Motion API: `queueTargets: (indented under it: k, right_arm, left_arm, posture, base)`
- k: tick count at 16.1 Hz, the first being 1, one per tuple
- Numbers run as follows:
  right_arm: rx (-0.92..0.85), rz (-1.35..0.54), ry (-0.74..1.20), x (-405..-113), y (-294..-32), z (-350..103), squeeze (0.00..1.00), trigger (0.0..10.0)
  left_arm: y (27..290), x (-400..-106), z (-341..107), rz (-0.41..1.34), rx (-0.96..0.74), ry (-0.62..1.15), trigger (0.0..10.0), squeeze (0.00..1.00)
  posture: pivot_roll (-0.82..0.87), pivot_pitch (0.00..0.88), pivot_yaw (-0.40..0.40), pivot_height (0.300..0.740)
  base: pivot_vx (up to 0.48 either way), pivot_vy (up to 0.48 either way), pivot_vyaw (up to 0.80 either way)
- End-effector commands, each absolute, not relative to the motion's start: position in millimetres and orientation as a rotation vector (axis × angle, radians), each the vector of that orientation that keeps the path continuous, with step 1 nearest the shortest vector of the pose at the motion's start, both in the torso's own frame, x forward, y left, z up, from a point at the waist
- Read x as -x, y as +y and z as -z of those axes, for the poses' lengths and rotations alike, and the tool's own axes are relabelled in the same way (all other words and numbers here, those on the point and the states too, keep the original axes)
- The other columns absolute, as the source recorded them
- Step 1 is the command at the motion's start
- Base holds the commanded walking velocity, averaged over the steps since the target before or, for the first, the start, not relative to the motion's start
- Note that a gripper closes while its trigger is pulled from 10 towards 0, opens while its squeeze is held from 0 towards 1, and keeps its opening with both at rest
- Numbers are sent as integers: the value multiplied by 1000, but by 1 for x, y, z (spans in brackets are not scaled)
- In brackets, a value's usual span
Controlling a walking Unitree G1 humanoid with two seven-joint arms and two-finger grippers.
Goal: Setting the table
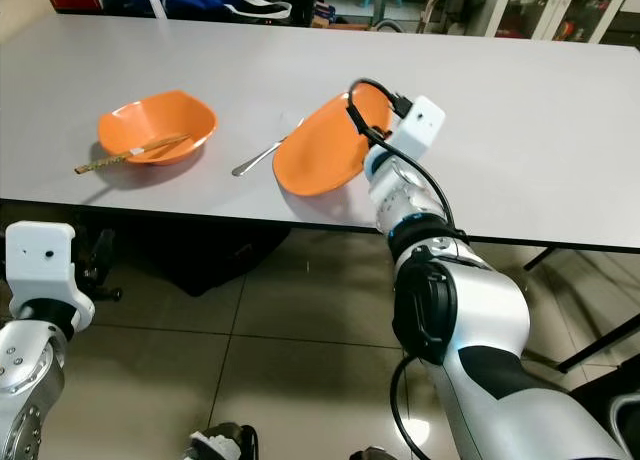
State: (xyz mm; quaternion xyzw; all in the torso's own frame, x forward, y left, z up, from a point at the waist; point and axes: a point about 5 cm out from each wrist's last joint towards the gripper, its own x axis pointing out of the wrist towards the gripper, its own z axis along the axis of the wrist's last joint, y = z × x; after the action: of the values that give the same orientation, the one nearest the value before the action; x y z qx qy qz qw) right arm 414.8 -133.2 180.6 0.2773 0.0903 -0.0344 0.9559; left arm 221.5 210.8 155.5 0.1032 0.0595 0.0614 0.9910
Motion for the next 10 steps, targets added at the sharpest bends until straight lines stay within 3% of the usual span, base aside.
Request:
queueTargets:
  k: [1, 6, 10]
  right_arm:
    - [-535, 95, 210, -412, -137, -173, 0, 10000]
    - [-481, 132, 281, -405, -140, -150, 0, 10000]
    - [-333, 96, 377, -396, -130, -128, 0, 10000]
  left_arm:
    - [213, -216, -159, -128, -216, 118, 10000, 0]
    - [216, -205, -160, -136, -229, 149, 10000, 0]
    - [218, -199, -161, -146, -241, 164, 10000, 0]
  posture:
    - [222, 136, 49, 740]
    - [249, 159, 57, 740]
    - [268, 172, 56, 740]
  base:
    - [0, 0, 0]
    - [0, 0, 0]
    - [0, 0, 0]
